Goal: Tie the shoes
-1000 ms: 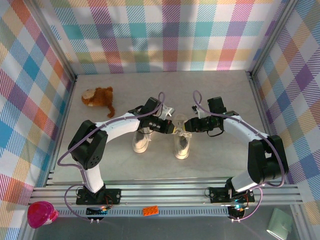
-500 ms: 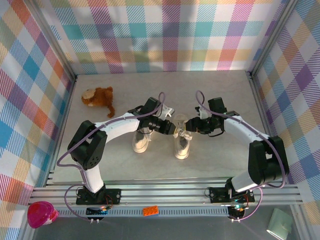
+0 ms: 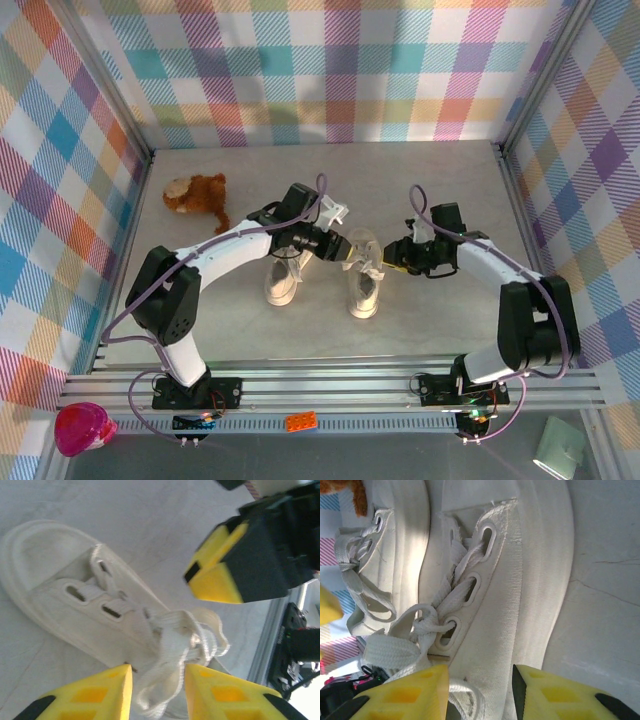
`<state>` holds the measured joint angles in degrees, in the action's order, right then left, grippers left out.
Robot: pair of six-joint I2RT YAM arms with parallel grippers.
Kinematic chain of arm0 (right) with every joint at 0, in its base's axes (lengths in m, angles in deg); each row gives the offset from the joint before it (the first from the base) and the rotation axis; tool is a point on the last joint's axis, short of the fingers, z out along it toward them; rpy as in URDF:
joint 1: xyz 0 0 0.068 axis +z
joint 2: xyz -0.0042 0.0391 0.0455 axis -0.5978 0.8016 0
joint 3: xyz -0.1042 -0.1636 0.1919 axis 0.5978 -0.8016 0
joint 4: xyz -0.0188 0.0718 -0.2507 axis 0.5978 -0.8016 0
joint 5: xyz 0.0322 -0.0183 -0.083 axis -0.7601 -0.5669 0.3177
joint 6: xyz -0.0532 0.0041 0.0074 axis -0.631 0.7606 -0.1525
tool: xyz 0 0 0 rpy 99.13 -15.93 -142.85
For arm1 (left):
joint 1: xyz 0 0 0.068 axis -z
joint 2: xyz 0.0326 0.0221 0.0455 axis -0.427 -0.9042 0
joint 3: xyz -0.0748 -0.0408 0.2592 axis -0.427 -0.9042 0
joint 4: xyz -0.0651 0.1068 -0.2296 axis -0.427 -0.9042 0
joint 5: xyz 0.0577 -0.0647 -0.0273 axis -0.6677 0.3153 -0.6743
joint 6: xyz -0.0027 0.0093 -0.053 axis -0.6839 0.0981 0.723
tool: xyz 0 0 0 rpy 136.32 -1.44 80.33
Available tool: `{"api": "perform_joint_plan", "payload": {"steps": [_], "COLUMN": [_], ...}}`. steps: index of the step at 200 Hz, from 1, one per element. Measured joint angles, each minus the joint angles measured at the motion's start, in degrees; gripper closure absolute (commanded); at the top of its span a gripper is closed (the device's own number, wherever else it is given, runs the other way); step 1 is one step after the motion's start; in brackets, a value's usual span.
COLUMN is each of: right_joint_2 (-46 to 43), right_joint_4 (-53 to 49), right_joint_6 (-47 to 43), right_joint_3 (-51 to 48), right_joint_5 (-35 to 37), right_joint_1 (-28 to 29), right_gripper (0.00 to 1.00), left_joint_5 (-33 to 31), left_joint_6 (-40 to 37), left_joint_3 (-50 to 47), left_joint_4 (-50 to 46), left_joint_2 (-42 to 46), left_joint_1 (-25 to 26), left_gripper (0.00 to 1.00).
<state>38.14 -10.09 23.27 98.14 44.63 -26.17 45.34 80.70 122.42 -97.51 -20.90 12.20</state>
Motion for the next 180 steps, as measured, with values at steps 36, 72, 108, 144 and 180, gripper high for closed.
{"api": "perform_joint_plan", "payload": {"steps": [36,72,108,144,180], "right_joint_2": [3.3,4.5,4.6,4.6,4.7], "right_joint_4": [2.1,2.6,3.2,3.5,4.3], "right_joint_6": [0.9,1.4,1.5,1.7,2.5], "right_joint_3": [0.1,1.0,2.1,2.6,2.6], "right_joint_5": [-2.1,-2.8,-2.8,-3.0,-3.1], "right_joint_1": [2.5,3.9,3.9,4.1,4.4], "right_gripper": [0.62,0.62,0.58,0.55,0.52], "left_joint_5": [1.9,3.0,3.7,4.5,5.0], "left_joint_6": [-1.5,-1.4,-0.7,-0.3,0.5], "left_joint_3": [2.1,2.1,2.0,2.0,2.0], "left_joint_4": [-1.0,-1.2,-0.7,0.9,1.1], "left_joint_2": [-1.9,-4.7,-5.6,-5.9,-6.4], "left_joint_1": [1.4,1.6,2.3,2.3,2.3], "left_gripper": [0.79,0.85,0.91,0.93,0.95]}}
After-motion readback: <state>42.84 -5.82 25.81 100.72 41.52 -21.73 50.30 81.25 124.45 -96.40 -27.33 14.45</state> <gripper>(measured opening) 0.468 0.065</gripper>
